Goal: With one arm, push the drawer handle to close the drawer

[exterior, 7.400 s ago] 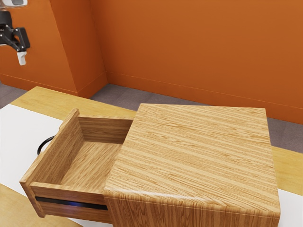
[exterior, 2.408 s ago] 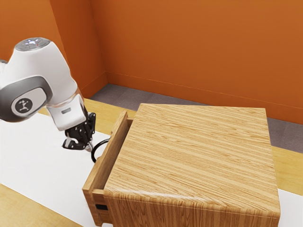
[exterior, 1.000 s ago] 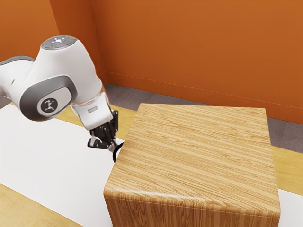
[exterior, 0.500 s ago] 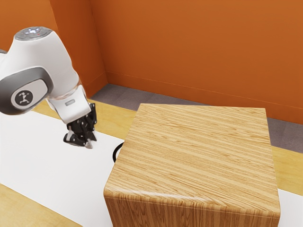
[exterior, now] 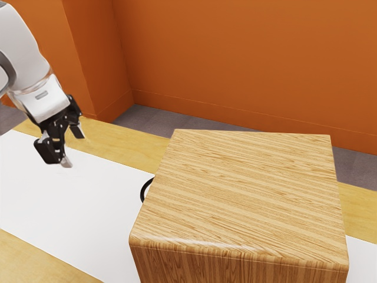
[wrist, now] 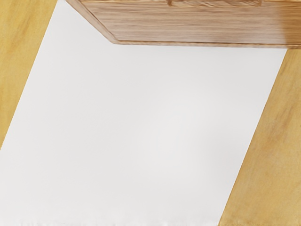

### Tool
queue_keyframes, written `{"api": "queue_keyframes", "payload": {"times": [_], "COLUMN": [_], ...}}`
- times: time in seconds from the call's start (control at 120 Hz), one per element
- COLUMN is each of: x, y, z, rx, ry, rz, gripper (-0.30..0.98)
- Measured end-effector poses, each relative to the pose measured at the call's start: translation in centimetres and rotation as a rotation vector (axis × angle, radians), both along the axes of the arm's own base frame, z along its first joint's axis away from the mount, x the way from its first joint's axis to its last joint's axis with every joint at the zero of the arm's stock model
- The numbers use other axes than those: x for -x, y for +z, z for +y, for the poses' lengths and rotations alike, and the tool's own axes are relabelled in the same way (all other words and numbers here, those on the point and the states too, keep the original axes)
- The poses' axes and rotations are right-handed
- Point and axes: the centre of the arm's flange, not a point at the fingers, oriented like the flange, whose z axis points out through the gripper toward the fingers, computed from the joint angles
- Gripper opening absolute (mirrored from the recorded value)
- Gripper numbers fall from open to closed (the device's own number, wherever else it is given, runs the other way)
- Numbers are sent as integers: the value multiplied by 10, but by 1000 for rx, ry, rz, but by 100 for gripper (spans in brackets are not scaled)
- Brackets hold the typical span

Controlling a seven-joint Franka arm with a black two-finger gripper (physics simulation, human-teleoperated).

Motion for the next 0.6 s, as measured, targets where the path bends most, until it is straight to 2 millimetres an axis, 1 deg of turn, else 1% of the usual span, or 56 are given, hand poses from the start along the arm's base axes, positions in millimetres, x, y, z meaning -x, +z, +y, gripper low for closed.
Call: {"api": "queue_keyframes", "payload": {"times": [0.183, 0.233, 0.325, 0.433, 0.492, 0.6], "x": [3, 4, 5, 7, 8, 9], "y": [51, 60, 66, 67, 69, 73], "z": [46, 56, 74, 98, 102, 105], "rx": [15, 19, 31, 56, 60, 61], "ry": [77, 94, 124, 166, 175, 182], "rz": [-36, -36, -24, -5, 1, 7], "gripper": [64, 64, 65, 65, 65, 66]}}
